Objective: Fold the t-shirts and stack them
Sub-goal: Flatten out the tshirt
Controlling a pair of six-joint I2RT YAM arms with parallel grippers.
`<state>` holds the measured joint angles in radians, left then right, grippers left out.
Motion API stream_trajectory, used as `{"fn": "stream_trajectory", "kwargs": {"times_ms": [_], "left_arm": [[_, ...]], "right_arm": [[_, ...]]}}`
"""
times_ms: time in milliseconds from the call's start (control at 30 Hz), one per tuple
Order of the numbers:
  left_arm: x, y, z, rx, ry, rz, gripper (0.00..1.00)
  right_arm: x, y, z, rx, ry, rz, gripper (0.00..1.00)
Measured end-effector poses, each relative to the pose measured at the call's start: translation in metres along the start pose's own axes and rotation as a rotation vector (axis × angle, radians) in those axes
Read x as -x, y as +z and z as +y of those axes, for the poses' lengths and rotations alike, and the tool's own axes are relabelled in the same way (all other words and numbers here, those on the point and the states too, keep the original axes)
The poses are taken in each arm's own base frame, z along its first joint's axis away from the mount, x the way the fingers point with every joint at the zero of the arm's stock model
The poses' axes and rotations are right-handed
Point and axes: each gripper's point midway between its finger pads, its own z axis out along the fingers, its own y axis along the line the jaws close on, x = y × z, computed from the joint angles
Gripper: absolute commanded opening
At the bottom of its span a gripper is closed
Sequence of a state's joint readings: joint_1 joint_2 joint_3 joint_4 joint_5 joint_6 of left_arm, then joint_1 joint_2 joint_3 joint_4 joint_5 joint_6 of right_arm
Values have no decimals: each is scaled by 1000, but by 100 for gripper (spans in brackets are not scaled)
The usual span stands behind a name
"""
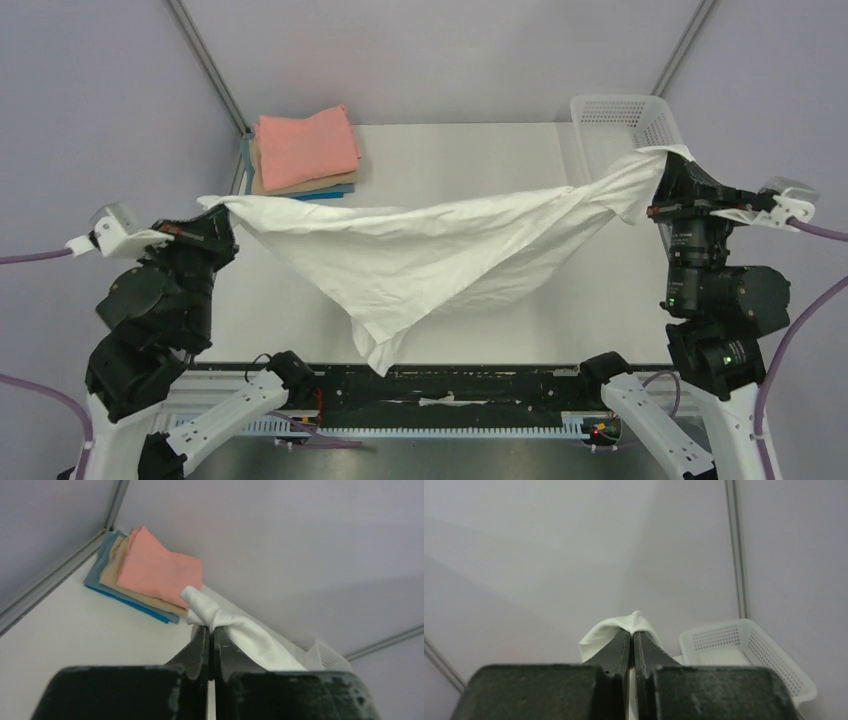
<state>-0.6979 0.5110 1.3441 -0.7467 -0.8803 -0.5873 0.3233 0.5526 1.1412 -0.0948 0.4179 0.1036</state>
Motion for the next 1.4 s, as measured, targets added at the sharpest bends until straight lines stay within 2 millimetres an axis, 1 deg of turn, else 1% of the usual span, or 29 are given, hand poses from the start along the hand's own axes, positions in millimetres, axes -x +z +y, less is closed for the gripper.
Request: {"fn": "stream_trajectory", "kwargs": {"times_ms": [67,133,167,233,267,300,333,367,400,433,467,500,567,600,633,667,700,733,800,833,900,1000,1033,1067,1167,1267,1333,1400], "left_arm": [[-10,13,0,66,50,6,2],[-27,32,-2,148,129,19,2],[-39,43,-5,186,177,33,2],[-71,69,-10,260,281,72,2],[-93,86,-11,301,339,104,3],[-120,106,-8,342,397,147,12],[-146,125,-2,376,435,188,22],[-179,146,9,407,474,248,40],[-208,161,21,428,504,310,50],[-247,177,40,451,536,403,58],[-284,189,60,475,561,502,68],[-316,198,79,500,578,586,77],[-363,205,110,546,603,729,79],[-378,205,120,555,608,777,80],[-391,203,127,557,602,826,80],[-399,199,128,548,593,864,81],[-403,196,125,531,579,891,81],[-405,195,118,502,558,906,81],[-406,193,98,419,498,923,82],[-405,188,88,375,470,925,82],[-401,172,74,299,432,935,82],[-405,119,59,179,430,978,82],[-409,101,55,143,439,1003,83],[-416,79,50,96,452,1033,83],[-435,15,49,0,498,1135,81],[-439,-30,60,-25,528,1213,76],[-437,-53,65,-37,536,1242,74],[-435,-71,70,-54,533,1261,67]], "right_arm": [[-13,9,-4,-40,-27,30,0],[-35,22,-8,-82,-62,79,0],[-52,30,-10,-109,-84,112,0],[-100,43,-17,-160,-138,197,0],[-131,47,-21,-182,-171,252,0],[-167,49,-27,-201,-207,317,0],[-202,48,-33,-213,-238,379,0],[-242,43,-40,-221,-269,454,0],[-283,34,-50,-227,-300,540,0],[-325,21,-62,-233,-325,636,0],[-363,5,-75,-243,-348,736,0],[-396,-12,-89,-259,-364,832,0],[-431,-33,-105,-282,-370,945,0],[-442,-40,-110,-292,-364,979,0],[-448,-42,-111,-294,-353,993,0],[-452,-41,-109,-292,-339,995,0],[-453,-39,-107,-284,-323,988,0],[-453,-36,-104,-278,-308,976,0],[-452,-30,-99,-263,-282,953,0],[-452,-28,-97,-258,-273,945,0],[-454,-29,-97,-255,-263,939,0],[-461,-42,-99,-251,-256,962,0],[-463,-46,-100,-251,-255,971,0],[-465,-50,-101,-249,-255,981,0],[-470,-61,-103,-243,-254,1007,0],[-473,-65,-102,-233,-246,1020,0],[-474,-65,-100,-226,-240,1022,0],[-476,-65,-100,-220,-235,1027,0]]}}
